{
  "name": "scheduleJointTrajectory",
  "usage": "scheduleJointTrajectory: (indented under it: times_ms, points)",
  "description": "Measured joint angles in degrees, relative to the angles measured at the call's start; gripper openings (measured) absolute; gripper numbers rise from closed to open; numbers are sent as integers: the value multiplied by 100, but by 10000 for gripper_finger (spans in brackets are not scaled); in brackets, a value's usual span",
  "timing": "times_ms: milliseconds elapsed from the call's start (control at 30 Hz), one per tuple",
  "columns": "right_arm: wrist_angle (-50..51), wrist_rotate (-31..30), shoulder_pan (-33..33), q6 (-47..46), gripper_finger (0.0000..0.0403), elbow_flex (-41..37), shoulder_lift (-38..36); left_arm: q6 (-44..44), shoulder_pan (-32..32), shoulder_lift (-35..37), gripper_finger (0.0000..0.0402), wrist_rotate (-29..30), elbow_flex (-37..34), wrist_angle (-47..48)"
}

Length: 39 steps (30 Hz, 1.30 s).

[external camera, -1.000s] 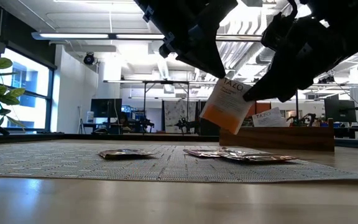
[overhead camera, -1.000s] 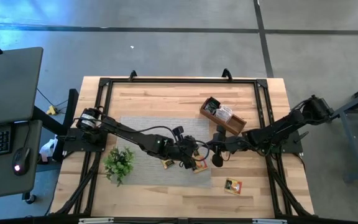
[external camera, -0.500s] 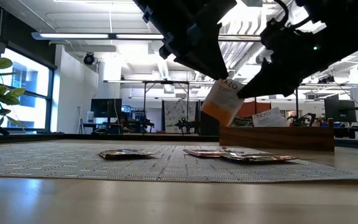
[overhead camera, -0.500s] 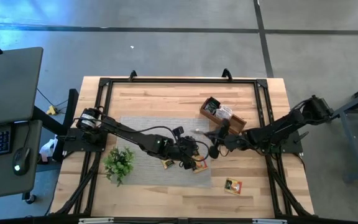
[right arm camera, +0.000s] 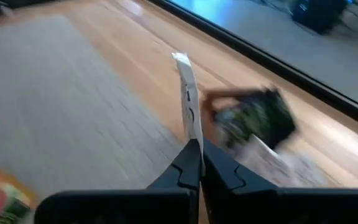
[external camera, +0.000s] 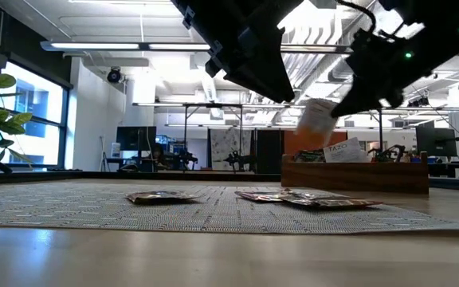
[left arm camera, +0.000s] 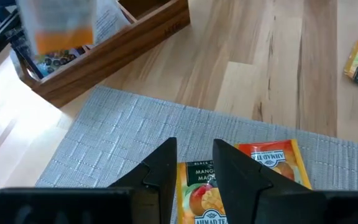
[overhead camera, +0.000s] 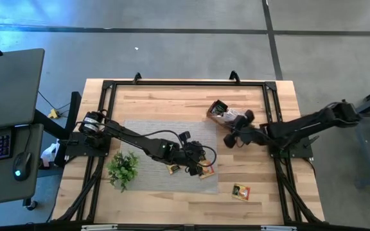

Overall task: Pick & Place Tea
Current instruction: Put the orange tea bag into the middle section of the wooden organizer

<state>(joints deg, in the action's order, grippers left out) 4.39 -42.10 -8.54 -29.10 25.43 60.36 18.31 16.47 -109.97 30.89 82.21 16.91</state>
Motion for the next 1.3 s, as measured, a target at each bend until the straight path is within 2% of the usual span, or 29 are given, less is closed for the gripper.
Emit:
scheduleJointTrajectory:
  times_ms: [133,300,533,733,1300]
  points:
    - [1087,-229,174,-579,1,0,-259,0,0,0,104,2,0,-2]
    - [1733,10,439,-1092,1,0,-133,0,0,0,104,7,0,-2]
    - [1720,455,714,-1100,1,0,168,0,0,0,104,11,0,-4]
    - [1688,343,746,-849,2,0,181,0,0,-2,104,13,0,-4]
    - [1732,541,742,-649,2,0,4,0,0,-2,104,17,0,-2]
